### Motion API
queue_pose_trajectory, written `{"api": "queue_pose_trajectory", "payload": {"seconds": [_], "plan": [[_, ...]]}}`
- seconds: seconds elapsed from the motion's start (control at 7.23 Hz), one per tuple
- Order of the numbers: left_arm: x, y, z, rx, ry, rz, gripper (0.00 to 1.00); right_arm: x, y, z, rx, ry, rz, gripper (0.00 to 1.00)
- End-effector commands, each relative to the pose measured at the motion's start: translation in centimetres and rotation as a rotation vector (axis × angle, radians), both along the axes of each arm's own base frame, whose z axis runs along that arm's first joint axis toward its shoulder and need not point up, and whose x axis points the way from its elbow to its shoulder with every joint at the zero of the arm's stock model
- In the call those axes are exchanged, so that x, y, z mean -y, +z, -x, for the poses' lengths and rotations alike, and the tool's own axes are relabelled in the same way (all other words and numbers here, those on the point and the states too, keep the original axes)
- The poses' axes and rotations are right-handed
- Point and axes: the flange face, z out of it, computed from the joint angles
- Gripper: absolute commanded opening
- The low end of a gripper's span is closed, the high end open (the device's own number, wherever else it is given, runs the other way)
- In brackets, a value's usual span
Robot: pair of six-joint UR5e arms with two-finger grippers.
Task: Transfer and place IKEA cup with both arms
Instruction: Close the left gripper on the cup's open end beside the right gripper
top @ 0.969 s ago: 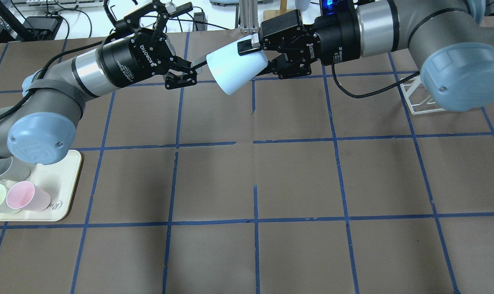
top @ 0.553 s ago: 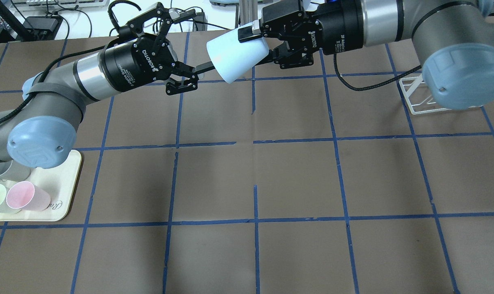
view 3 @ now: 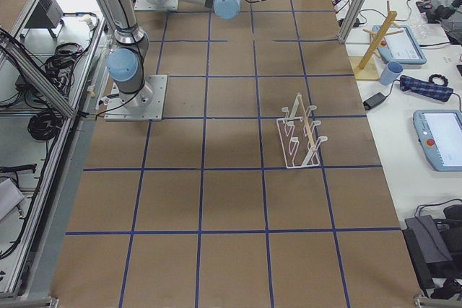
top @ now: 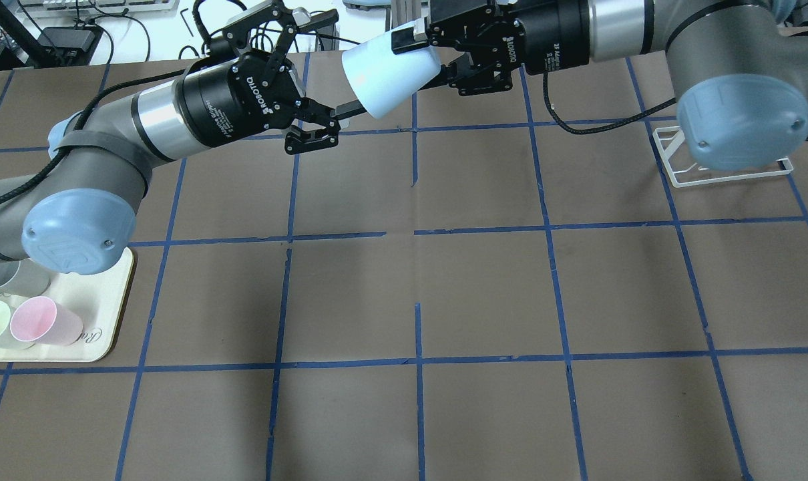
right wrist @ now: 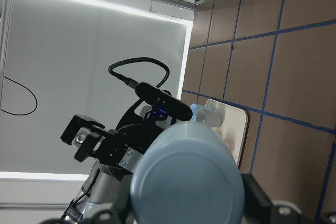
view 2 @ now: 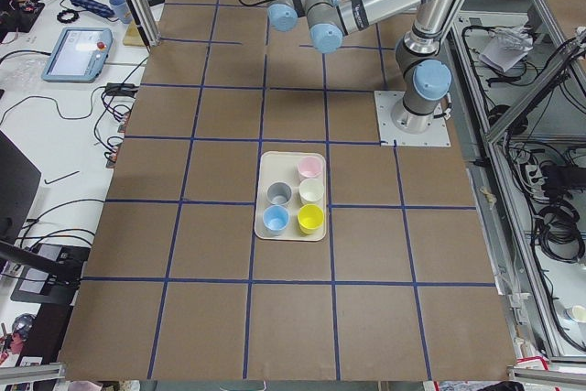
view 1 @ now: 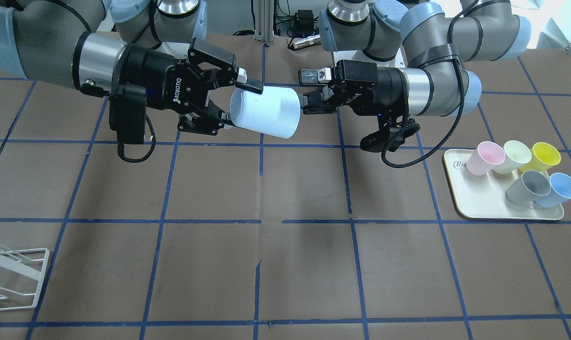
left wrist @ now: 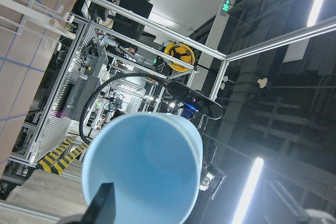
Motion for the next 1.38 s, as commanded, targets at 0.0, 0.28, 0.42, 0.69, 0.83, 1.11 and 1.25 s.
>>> {"api": "queue_pose_trajectory", "payload": {"seconds": [0.0,0.28,0.42,0.69,0.83,1.11,1.25], "plan": [[0.1,0.2,0.6,-0.019,-0.008,0.009,1.0,0.1,-0.3,-0.1,-0.002,-0.027,-0.037,0.28],[0.2,0.3,0.7,-0.026,-0.009,0.026,0.98,0.1,-0.2,-0.1,0.002,-0.041,-0.075,0.35],[0.3,0.3,0.6,-0.043,-0.004,0.029,0.98,-0.3,-0.4,-0.4,0.002,-0.037,-0.083,0.35],[0.3,0.1,0.8,-0.046,-0.009,0.023,0.98,-2.6,-0.3,-0.5,-0.001,-0.036,-0.084,0.34],[0.6,-0.3,0.9,-0.047,-0.01,0.015,0.88,-3.5,0.5,-0.6,-0.002,-0.039,-0.076,0.34],[0.8,-0.5,1.0,-0.04,-0.014,0.036,0.34,-3.9,0.8,-0.6,-0.001,-0.043,-0.083,0.35],[0.7,-0.5,1.1,-0.04,-0.018,0.028,0.27,-4.1,0.6,-0.6,0.0,-0.042,-0.087,0.49]]}}
